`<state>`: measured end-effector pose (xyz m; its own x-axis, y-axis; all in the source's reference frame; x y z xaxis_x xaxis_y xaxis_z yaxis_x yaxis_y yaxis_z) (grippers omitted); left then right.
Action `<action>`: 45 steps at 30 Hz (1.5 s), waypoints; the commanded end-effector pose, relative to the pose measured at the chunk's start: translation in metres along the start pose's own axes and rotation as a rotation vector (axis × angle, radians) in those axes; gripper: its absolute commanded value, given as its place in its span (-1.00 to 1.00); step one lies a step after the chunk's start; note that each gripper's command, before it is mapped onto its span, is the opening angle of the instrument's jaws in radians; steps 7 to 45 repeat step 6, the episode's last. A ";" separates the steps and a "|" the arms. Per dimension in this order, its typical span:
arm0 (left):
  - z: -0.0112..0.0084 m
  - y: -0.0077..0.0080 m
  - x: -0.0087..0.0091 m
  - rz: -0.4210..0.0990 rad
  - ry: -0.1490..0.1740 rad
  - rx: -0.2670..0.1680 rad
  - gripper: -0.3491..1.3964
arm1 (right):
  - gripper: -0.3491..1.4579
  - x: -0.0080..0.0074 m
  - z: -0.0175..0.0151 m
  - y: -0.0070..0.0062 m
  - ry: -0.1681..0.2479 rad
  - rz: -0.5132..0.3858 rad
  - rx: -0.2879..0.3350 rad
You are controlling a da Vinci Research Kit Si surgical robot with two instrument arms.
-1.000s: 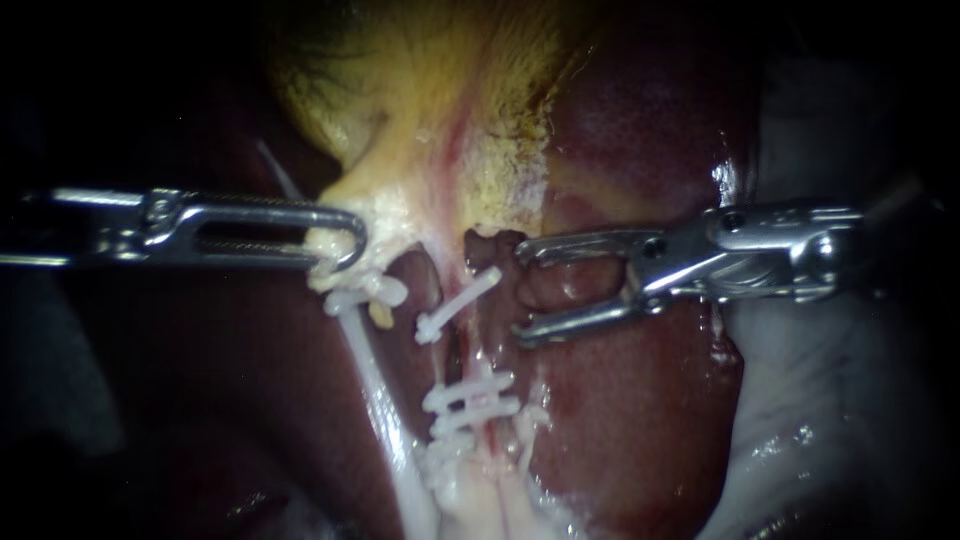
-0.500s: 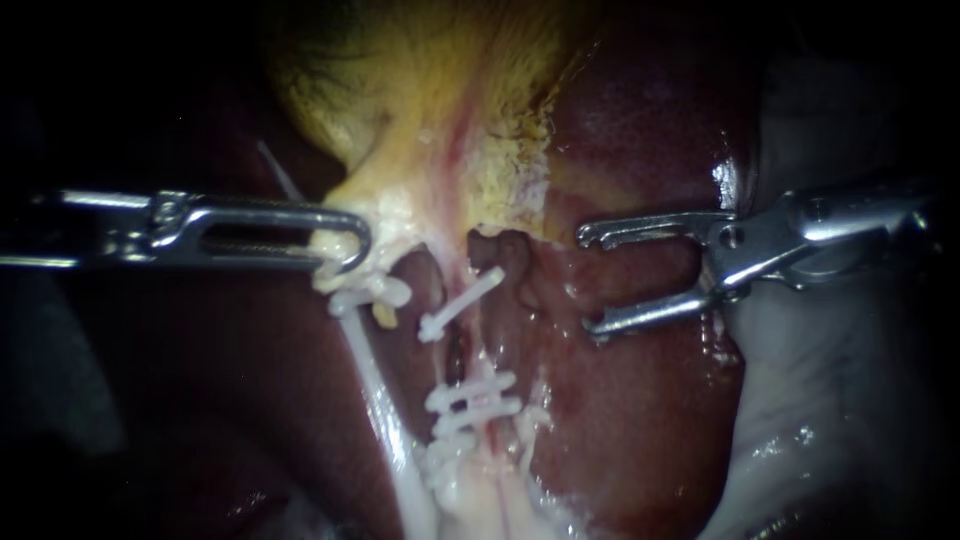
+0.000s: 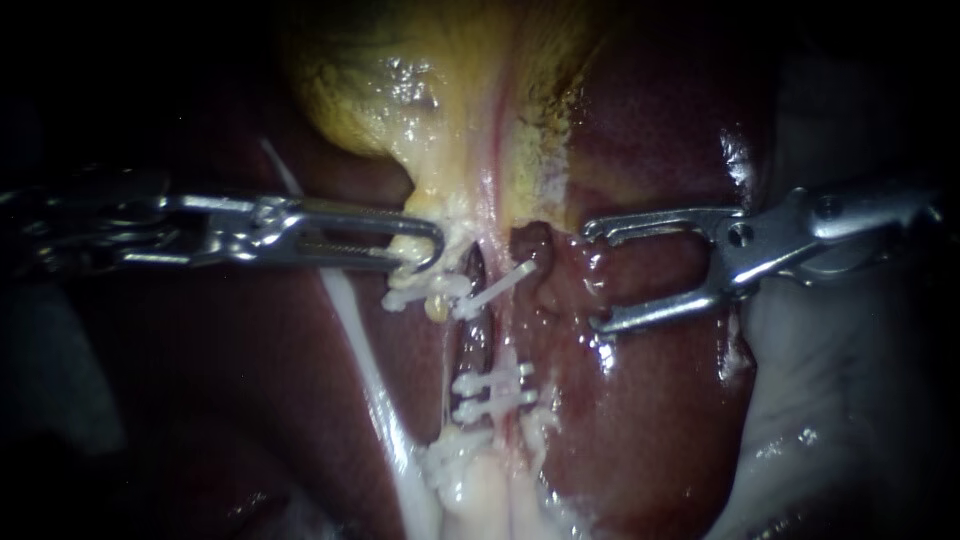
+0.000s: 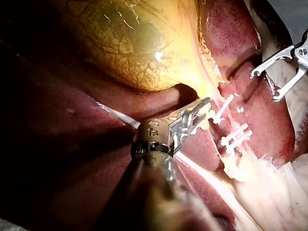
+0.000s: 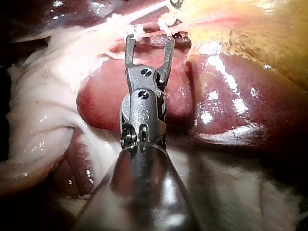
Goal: Going back third clip right tube
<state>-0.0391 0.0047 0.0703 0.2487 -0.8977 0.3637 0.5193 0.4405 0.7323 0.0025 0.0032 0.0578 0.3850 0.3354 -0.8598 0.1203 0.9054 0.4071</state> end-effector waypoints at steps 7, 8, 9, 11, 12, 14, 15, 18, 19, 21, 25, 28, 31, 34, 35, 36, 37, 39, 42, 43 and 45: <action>0.0000 -0.0001 0.0000 0.000 0.000 0.001 -1.00 | -0.06 0.0001 0.0001 -0.0002 0.000 0.000 0.001; 0.0000 -0.0001 0.0000 0.000 0.000 0.001 -1.00 | -0.06 0.0001 0.0001 -0.0002 0.000 0.000 0.001; 0.0000 -0.0001 0.0000 0.000 0.000 0.001 -1.00 | -0.06 0.0001 0.0001 -0.0002 0.000 0.000 0.001; 0.0000 -0.0001 0.0000 0.000 0.000 0.001 -1.00 | -0.06 0.0001 0.0001 -0.0002 0.000 0.000 0.001; 0.0000 -0.0001 0.0000 0.000 0.000 0.001 -1.00 | -0.06 0.0001 0.0001 -0.0002 0.000 0.000 0.001; 0.0000 -0.0001 0.0000 0.000 0.000 0.001 -1.00 | -0.06 0.0001 0.0001 -0.0002 0.000 0.000 0.001; 0.0000 -0.0001 0.0000 0.000 0.000 0.001 -1.00 | -0.06 0.0001 0.0001 -0.0002 0.000 0.000 0.001; 0.0000 -0.0001 0.0000 0.000 0.000 0.001 -1.00 | -0.06 0.0001 0.0001 -0.0002 0.000 0.000 0.001; 0.0000 -0.0001 0.0000 0.000 0.000 0.001 -1.00 | -0.06 0.0001 0.0001 -0.0002 0.000 0.000 0.001; 0.0000 -0.0001 0.0000 0.000 0.000 0.001 -1.00 | -0.06 0.0001 0.0001 -0.0002 0.000 0.000 0.001; 0.0000 -0.0001 0.0000 0.000 0.000 0.001 -1.00 | -0.06 0.0001 0.0001 -0.0002 0.000 0.000 0.001; 0.0000 -0.0001 0.0000 0.000 0.000 0.001 -1.00 | -0.06 0.0001 0.0001 -0.0002 0.000 0.000 0.001; 0.0000 -0.0001 0.0000 0.000 0.000 0.001 -1.00 | -0.06 0.0001 0.0001 -0.0002 0.000 0.000 0.001; 0.0000 -0.0001 0.0000 0.000 0.000 0.001 -1.00 | -0.06 0.0001 0.0001 -0.0002 0.000 0.000 0.001; 0.0000 -0.0001 0.0000 0.000 0.000 0.001 -1.00 | -0.06 0.0001 0.0001 -0.0002 0.000 0.000 0.001; 0.0000 -0.0001 0.0000 0.000 0.000 0.001 -1.00 | -0.06 0.0001 0.0001 -0.0002 0.000 0.000 0.001; 0.0000 -0.0001 0.0000 0.000 0.000 0.001 -1.00 | -0.06 0.0001 0.0001 -0.0002 0.000 0.000 0.001; 0.0000 -0.0001 0.0000 0.000 0.000 0.001 -1.00 | -0.06 0.0001 0.0001 -0.0002 0.000 0.000 0.001; 0.0000 -0.0001 0.0000 0.000 0.000 0.001 -1.00 | -0.06 0.0001 0.0001 -0.0002 0.000 0.000 0.001; 0.0000 -0.0001 0.0000 0.000 0.000 0.001 -1.00 | -0.06 0.0001 0.0001 -0.0002 0.000 0.000 0.001; 0.0000 -0.0001 0.0000 0.000 0.000 0.001 -1.00 | -0.06 0.0001 0.0001 -0.0002 0.000 0.000 0.001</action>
